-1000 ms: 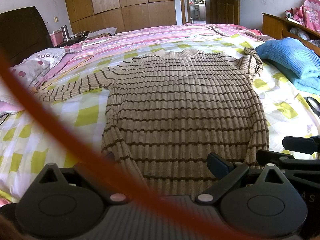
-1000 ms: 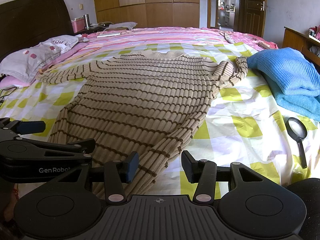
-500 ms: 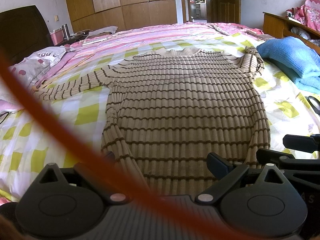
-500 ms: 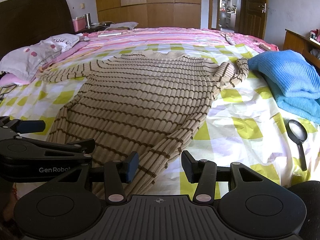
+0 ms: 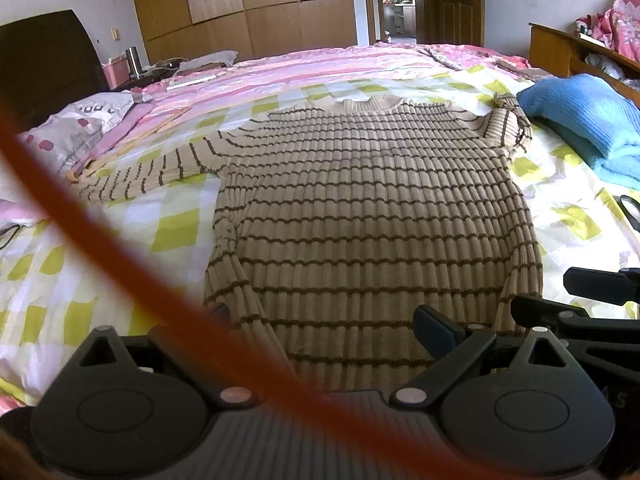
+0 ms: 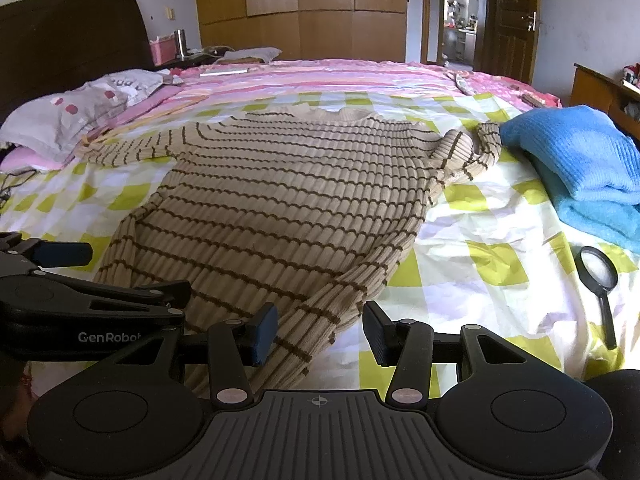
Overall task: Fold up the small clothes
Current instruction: 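Move the right gripper to the sweater sleeve cuff and close on it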
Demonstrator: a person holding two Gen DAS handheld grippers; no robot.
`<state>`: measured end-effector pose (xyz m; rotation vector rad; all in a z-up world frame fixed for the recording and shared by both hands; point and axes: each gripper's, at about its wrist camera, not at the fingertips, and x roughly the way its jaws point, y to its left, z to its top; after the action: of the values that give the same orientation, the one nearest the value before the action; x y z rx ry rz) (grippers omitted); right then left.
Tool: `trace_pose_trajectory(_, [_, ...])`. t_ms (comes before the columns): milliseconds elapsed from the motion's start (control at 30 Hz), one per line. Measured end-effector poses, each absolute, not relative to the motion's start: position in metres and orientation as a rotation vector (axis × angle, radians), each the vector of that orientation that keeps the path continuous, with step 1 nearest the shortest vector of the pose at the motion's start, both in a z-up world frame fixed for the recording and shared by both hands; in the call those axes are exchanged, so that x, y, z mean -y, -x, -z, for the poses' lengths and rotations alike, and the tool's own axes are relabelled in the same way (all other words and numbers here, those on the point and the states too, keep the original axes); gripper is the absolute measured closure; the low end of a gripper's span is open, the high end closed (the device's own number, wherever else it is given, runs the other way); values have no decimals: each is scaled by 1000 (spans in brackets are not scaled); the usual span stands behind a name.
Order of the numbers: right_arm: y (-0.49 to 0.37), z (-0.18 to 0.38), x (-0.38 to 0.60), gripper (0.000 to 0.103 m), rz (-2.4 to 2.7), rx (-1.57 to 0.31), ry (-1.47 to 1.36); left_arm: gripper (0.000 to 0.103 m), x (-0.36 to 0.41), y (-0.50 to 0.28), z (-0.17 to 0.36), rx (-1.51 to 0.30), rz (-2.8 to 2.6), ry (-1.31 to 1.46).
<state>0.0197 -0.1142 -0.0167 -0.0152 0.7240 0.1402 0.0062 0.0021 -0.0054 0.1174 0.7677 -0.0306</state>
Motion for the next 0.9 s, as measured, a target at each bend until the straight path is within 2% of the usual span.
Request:
trace_pose_trajectory(400, [-39, 1, 145, 56, -141, -657, -88, 1, 23, -51, -13, -762, 132, -145])
trace_pose_trajectory(900, [-125, -10, 194, 56, -2, -663, -112, 1, 50, -122, -15, -733, 206, -69])
